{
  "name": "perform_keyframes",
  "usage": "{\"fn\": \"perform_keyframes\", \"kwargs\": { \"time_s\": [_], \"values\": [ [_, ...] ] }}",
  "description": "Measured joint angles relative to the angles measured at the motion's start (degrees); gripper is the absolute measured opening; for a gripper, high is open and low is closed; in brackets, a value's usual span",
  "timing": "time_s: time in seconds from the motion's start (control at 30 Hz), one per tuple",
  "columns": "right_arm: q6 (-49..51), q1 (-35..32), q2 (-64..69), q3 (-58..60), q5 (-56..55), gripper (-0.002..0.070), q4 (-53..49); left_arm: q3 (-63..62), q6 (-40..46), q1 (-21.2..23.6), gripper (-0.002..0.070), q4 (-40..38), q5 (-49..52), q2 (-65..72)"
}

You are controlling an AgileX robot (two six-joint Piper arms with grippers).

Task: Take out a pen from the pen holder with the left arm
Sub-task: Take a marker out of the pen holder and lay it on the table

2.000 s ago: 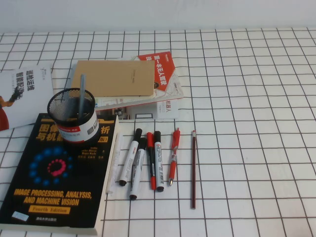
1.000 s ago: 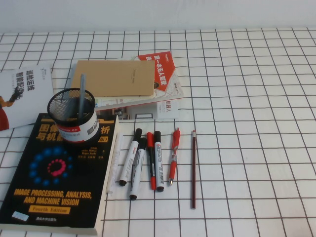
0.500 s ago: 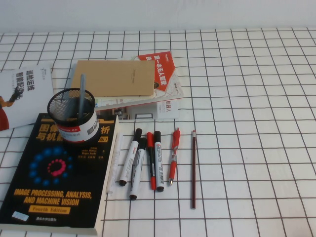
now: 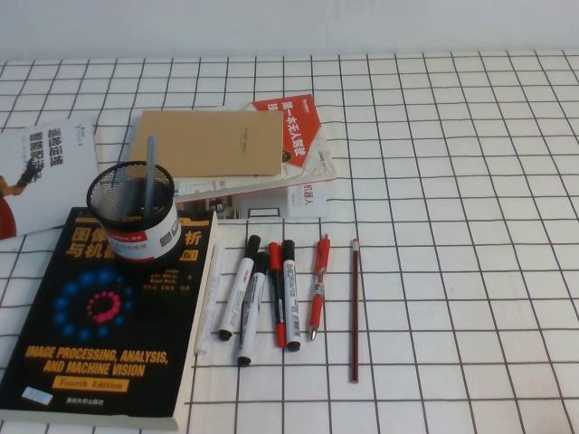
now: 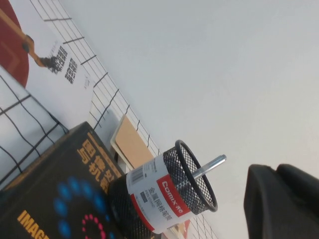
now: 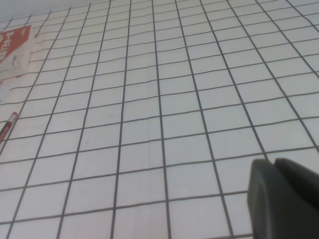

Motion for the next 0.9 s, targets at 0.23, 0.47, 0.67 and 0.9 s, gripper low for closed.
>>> {"fn": "perform_keyframes", "kwargs": {
  "time_s": [0.23,0.47,0.67,0.9],
  "values": [
    [0.0,0.0,0.0,0.0,0.0,-0.0016,0.0,0.0,0.24,0.0,0.0001,-0.35,-1.36,0.0],
    [0.0,0.0,0.0,0.0,0.0,-0.0016,0.0,-6.47,14.02,0.02,0.0001,2.12,6.97,0.0],
    [0.0,0.0,0.0,0.0,0.0,-0.0017,0.0,-14.91,29.36,0.12,0.0001,4.24,12.43,2.02],
    [0.0,0.0,0.0,0.0,0.0,-0.0016,0.0,-19.72,39.48,0.12,0.0001,4.8,16.99,13.82]
  ]
}}
